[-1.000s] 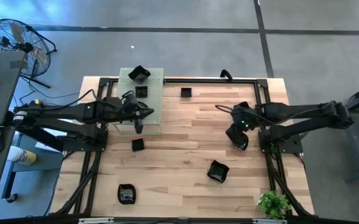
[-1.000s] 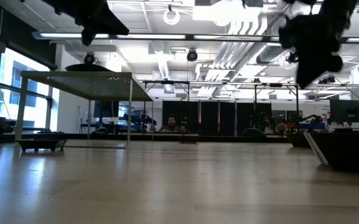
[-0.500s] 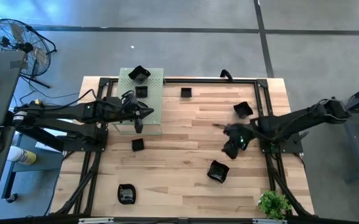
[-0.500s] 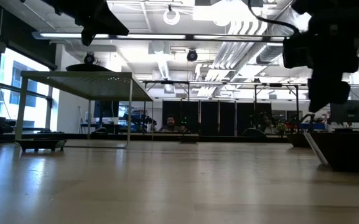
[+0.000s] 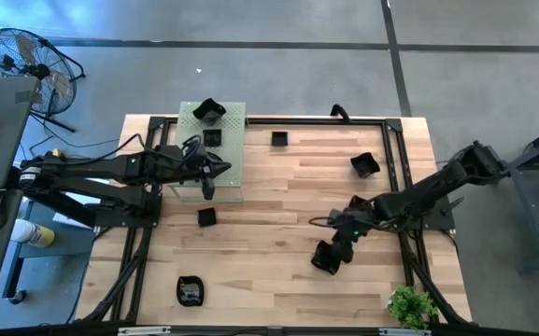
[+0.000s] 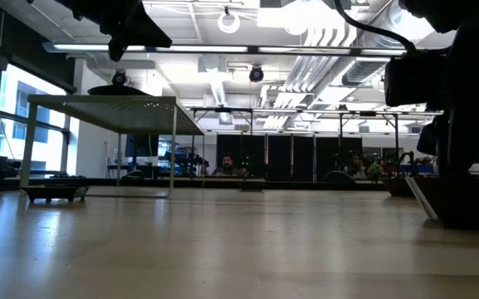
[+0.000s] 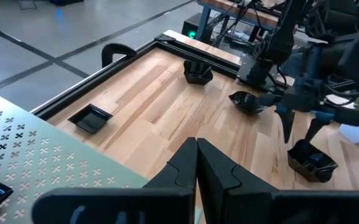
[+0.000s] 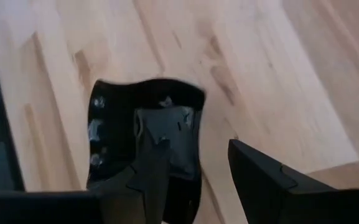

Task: Pick & Place Mini shaped plates
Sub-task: Stack the leaf-shaped plate on the other leaf-shaped plate on the shelf

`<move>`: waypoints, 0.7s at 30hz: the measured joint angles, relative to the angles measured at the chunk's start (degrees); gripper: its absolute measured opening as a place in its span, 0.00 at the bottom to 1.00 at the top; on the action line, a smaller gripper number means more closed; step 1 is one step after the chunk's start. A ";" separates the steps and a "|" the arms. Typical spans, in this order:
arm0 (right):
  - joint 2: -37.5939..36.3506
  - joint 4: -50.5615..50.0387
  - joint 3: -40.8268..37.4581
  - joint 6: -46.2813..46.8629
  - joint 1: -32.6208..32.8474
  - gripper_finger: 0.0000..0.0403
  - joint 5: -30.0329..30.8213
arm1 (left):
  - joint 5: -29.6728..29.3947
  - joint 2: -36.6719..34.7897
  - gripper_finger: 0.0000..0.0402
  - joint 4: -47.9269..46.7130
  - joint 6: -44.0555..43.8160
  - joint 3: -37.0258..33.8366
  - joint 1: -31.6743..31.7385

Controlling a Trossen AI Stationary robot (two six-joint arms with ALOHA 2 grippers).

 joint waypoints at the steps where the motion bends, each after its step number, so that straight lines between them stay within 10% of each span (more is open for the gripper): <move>1: -0.01 -0.19 0.05 0.71 -0.22 0.39 0.72 | 0.00 0.00 0.00 0.00 -0.12 0.00 0.00; 21: -7.42 -29.48 0.10 17.18 -7.65 0.41 12.37 | 0.55 0.00 0.00 -0.39 -1.40 0.00 0.02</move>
